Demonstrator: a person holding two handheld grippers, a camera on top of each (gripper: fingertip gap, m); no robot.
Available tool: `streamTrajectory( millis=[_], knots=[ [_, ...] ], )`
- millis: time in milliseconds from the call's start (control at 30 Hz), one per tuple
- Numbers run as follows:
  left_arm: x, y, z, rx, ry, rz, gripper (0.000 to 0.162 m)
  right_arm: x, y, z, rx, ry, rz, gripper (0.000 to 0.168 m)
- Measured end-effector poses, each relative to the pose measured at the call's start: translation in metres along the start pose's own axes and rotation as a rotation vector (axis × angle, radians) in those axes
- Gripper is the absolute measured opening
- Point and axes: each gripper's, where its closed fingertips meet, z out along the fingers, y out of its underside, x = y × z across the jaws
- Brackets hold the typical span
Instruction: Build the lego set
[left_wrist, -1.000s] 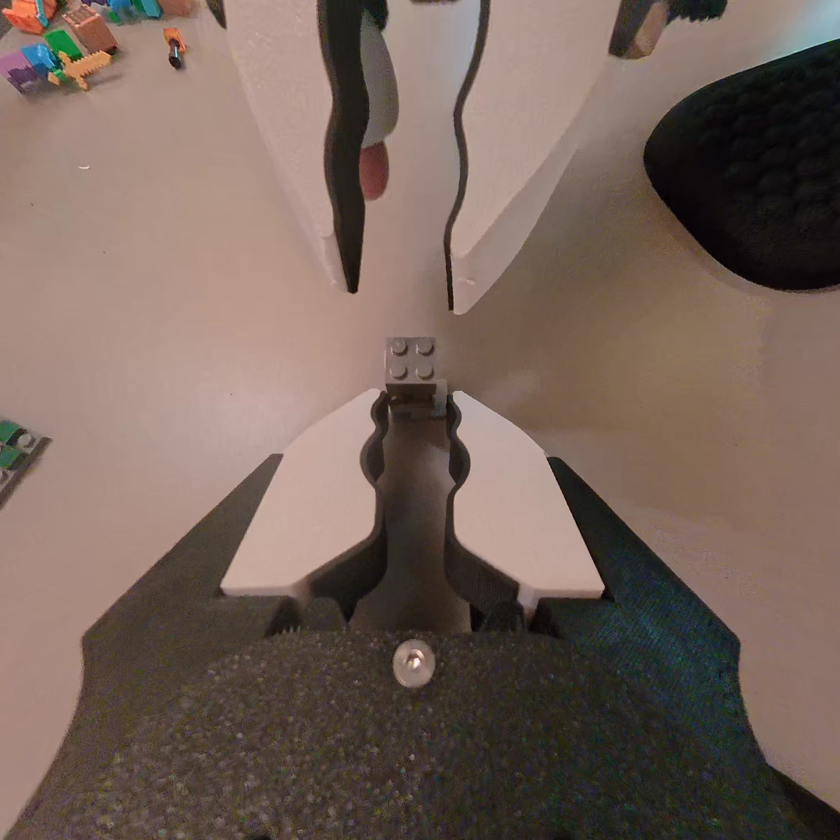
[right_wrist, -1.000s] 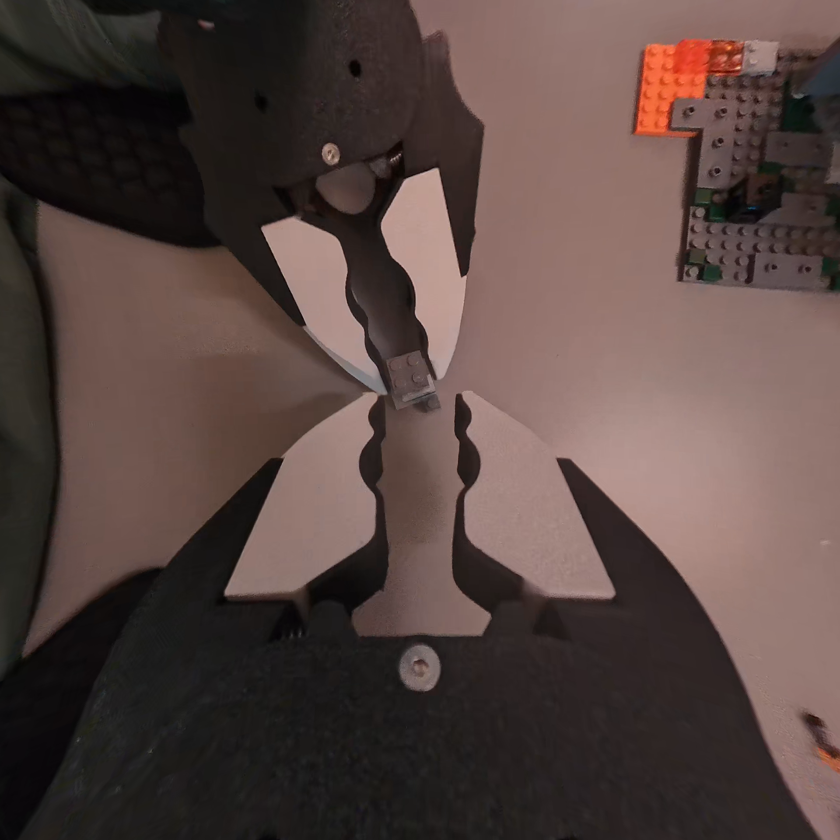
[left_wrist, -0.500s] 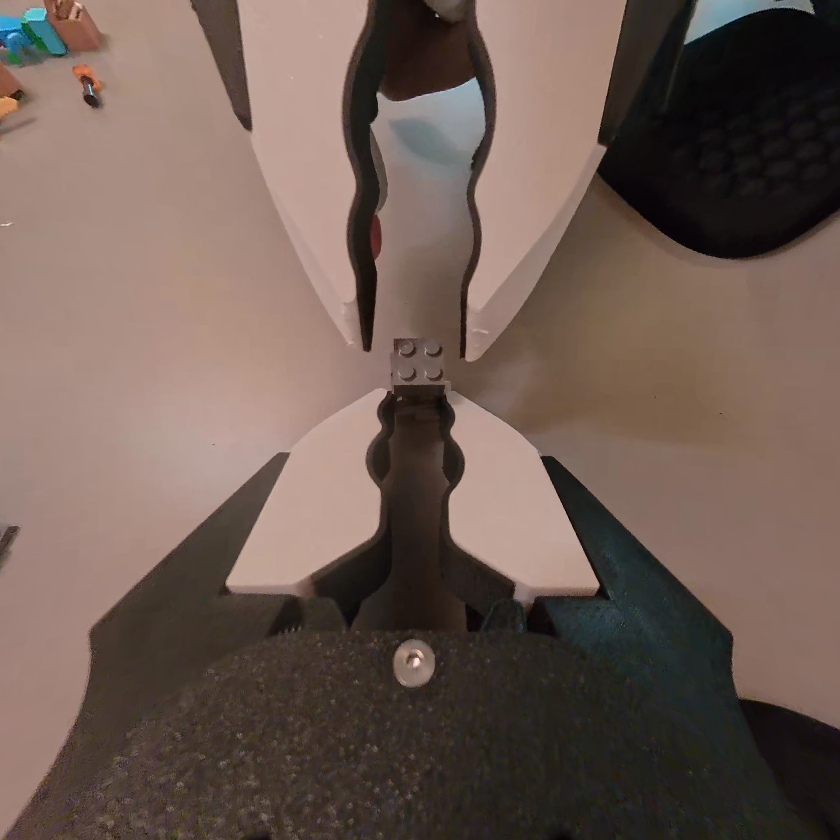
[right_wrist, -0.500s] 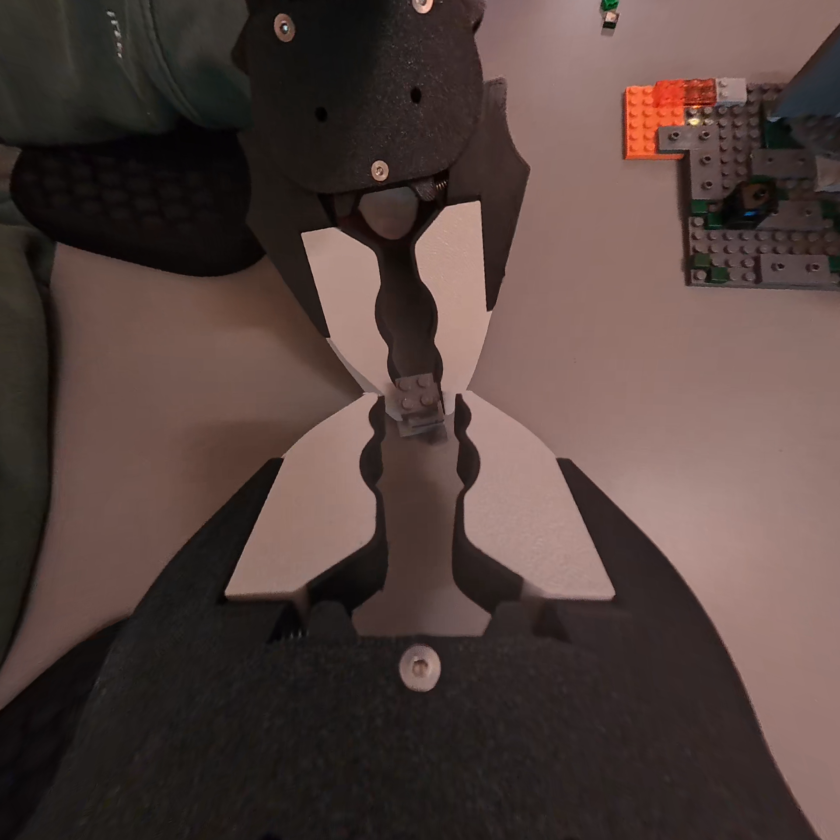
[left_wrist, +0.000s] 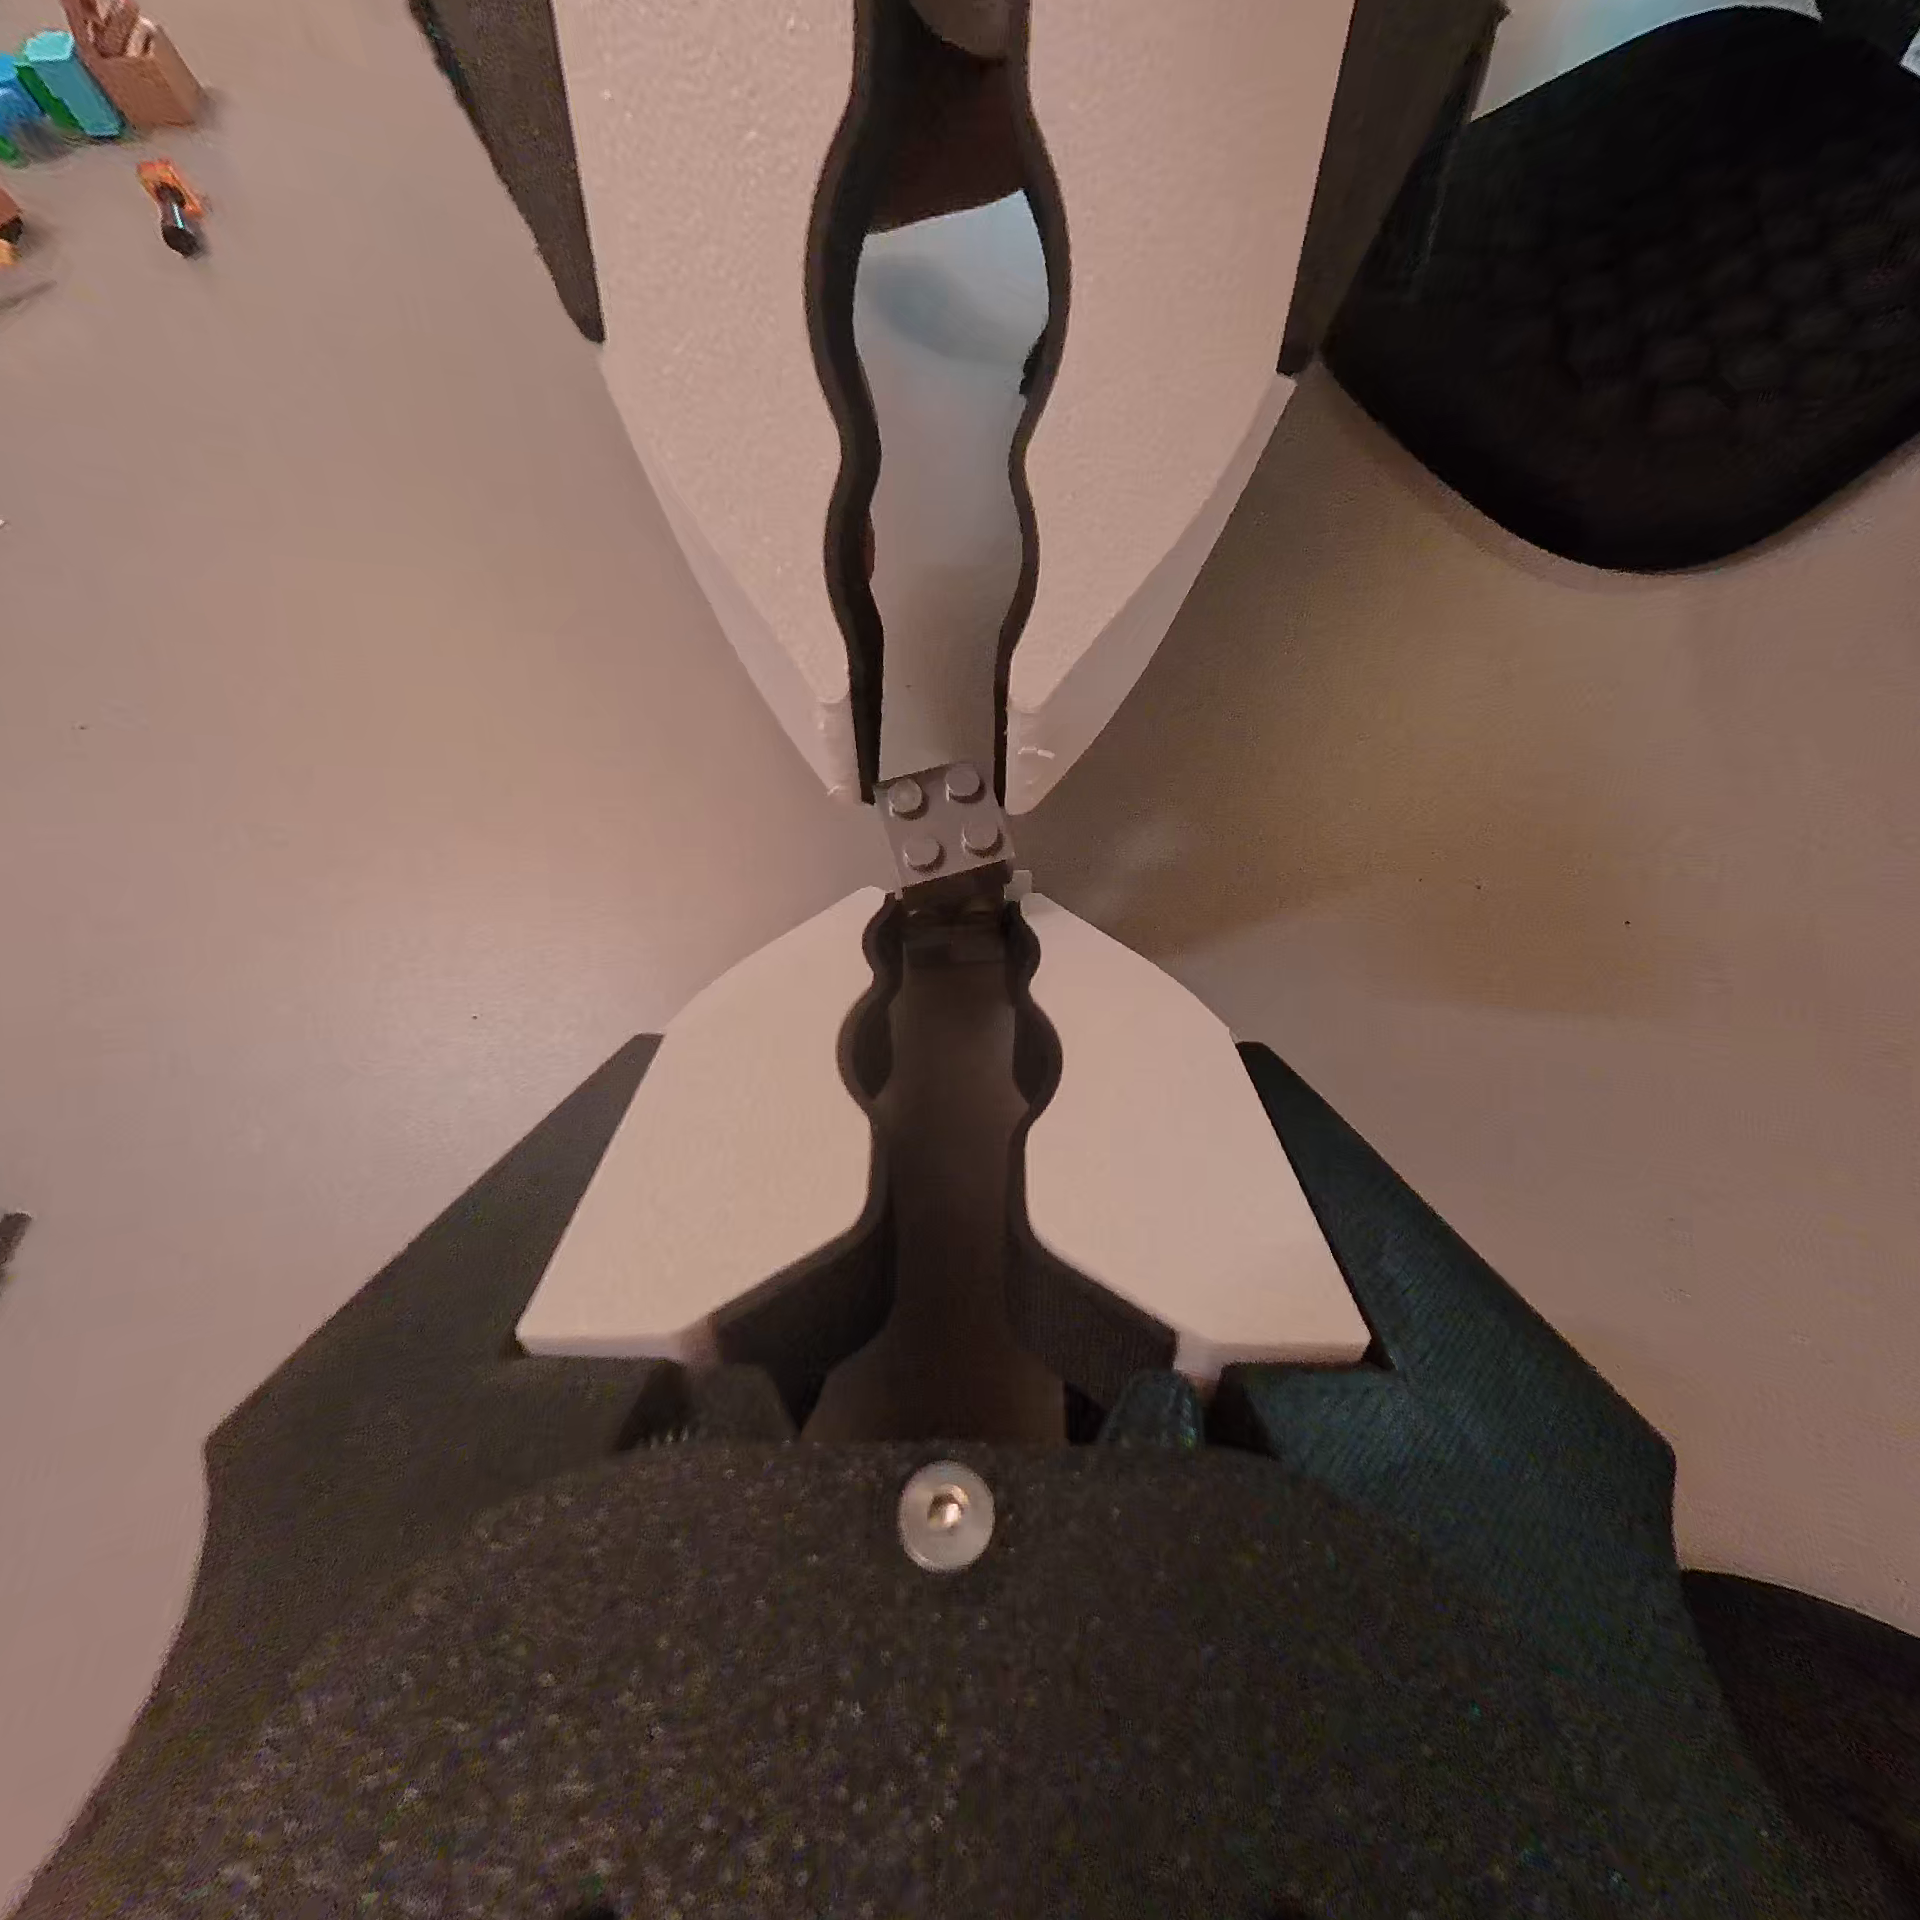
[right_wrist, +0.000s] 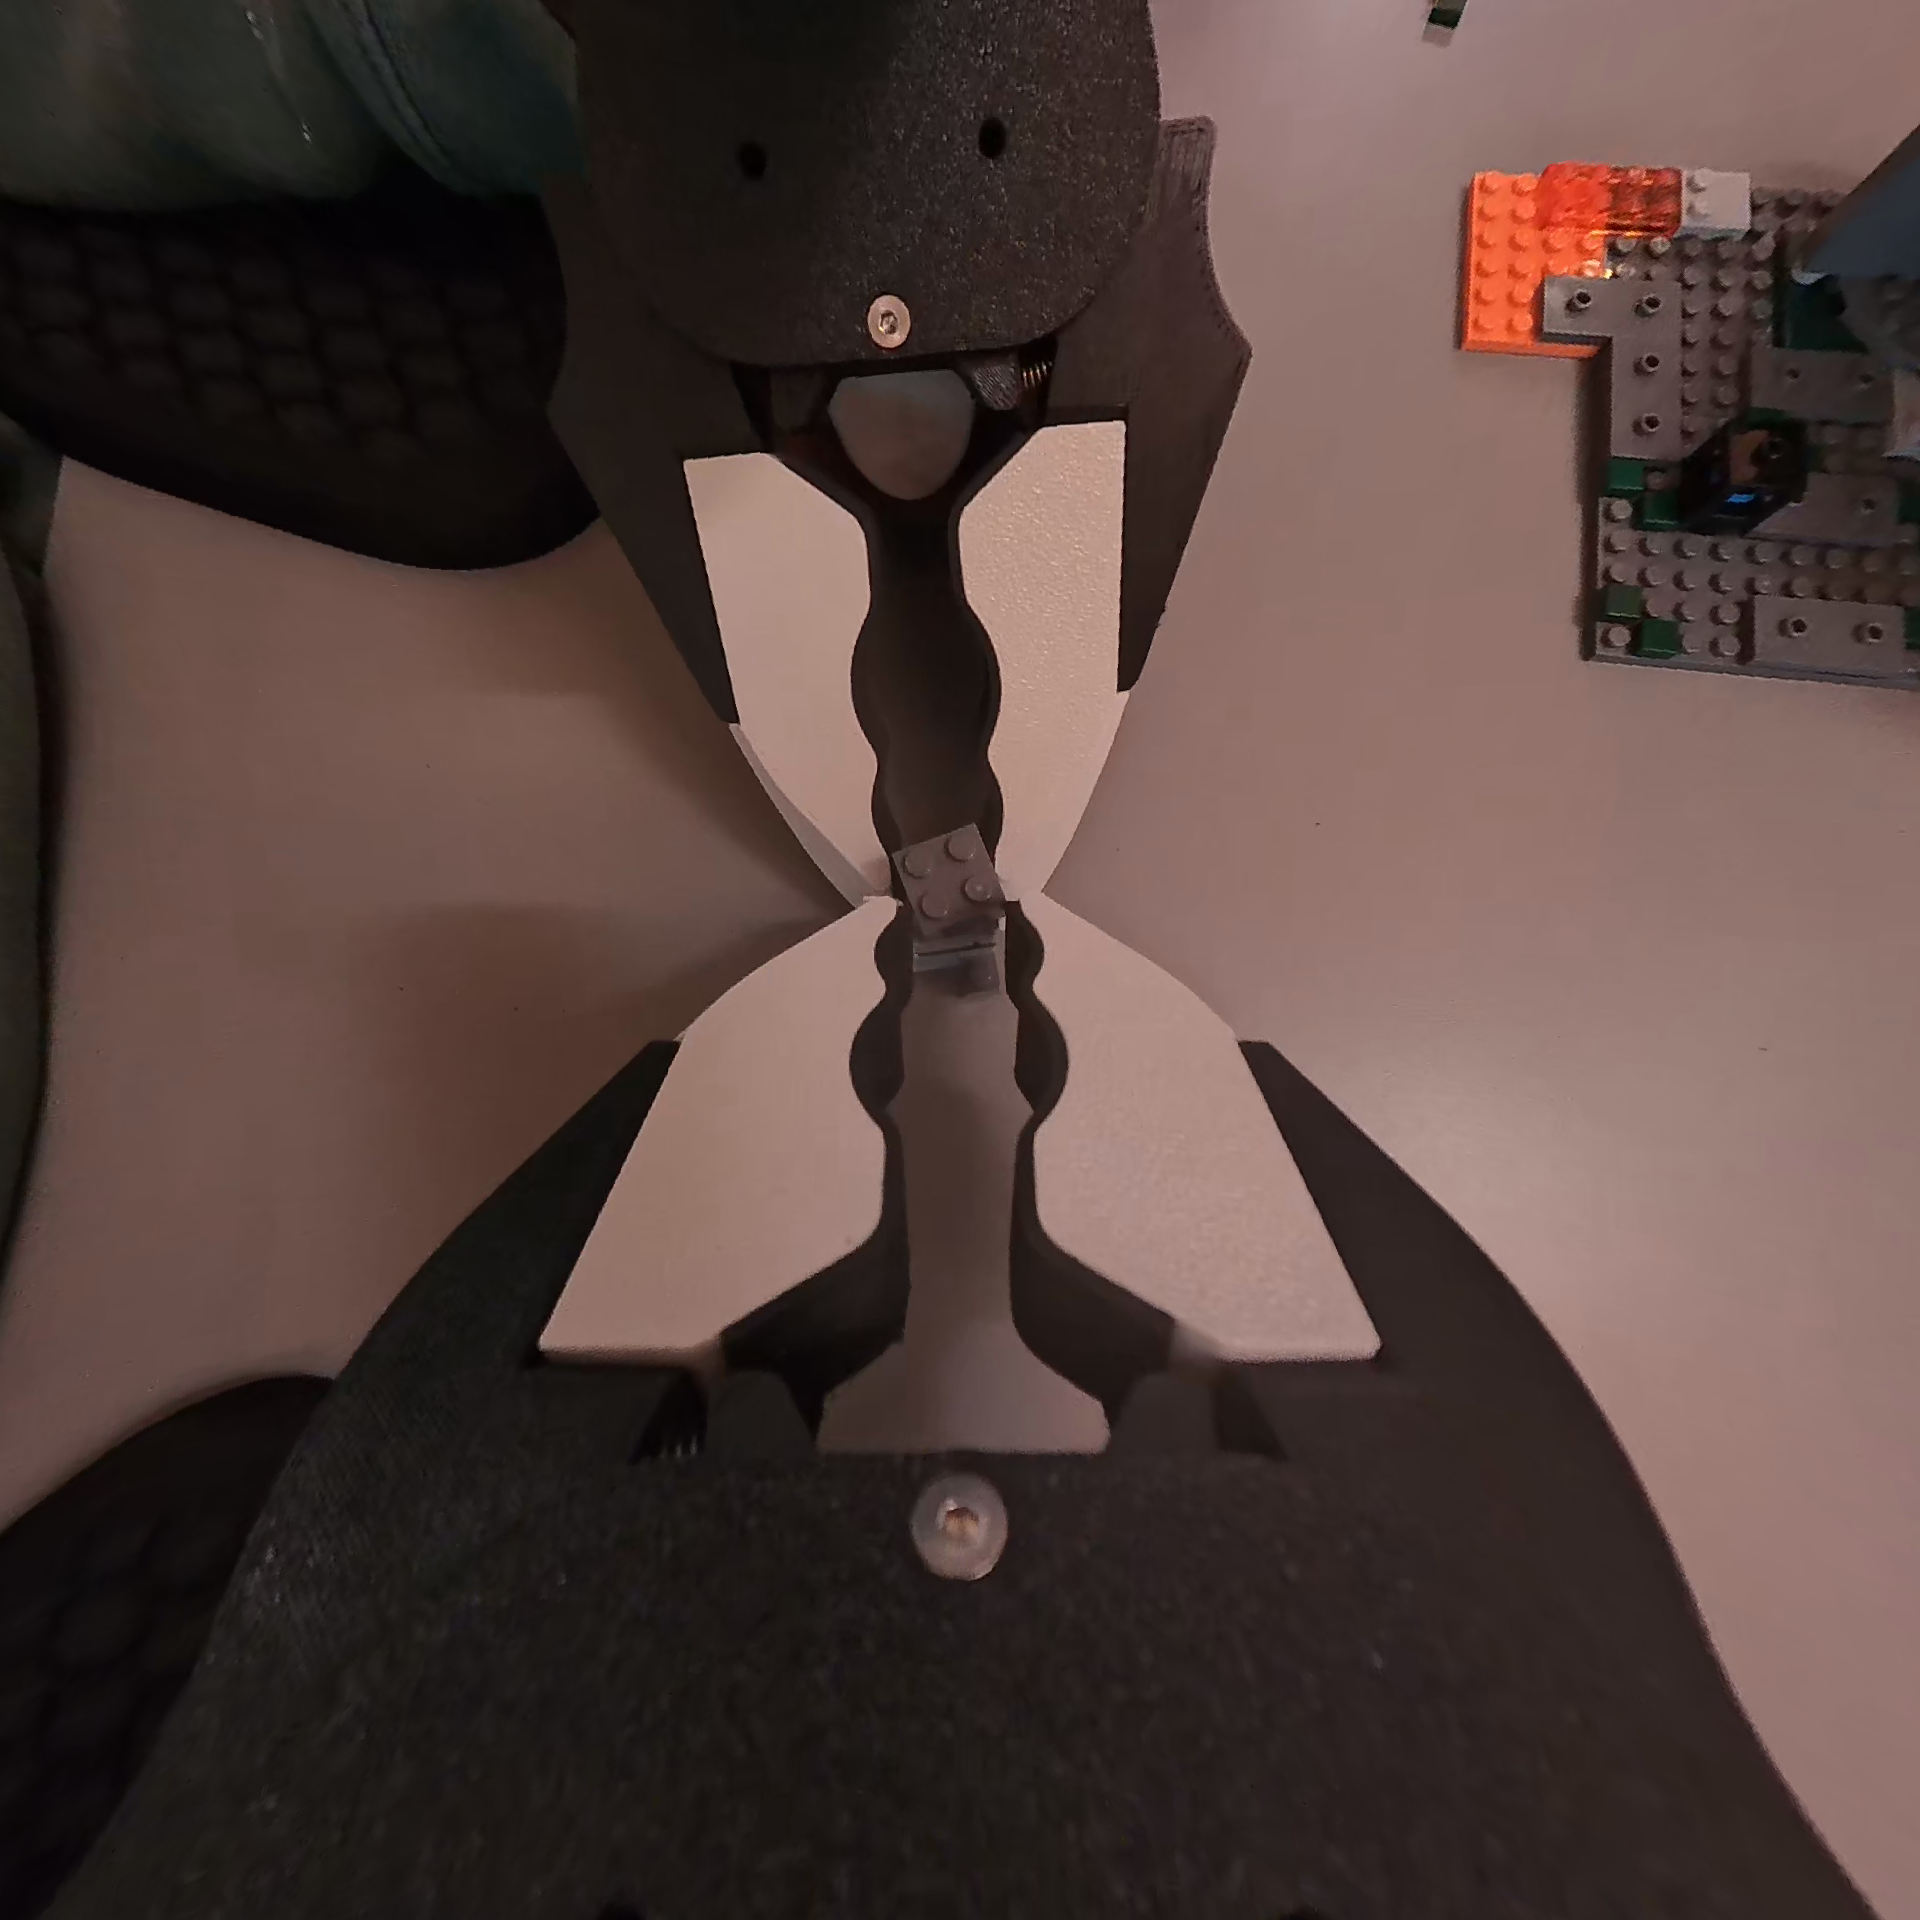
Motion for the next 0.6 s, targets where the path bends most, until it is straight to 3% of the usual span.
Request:
streamTrajectory(
  millis=[600],
  knots=[
    [-0.0006,-0.0003,0.0004,0.001,-0.018,-0.012,0.019,0.0005,0.0025,-0.0004,-0.029,0.096,0.07,0.017]
  ],
)
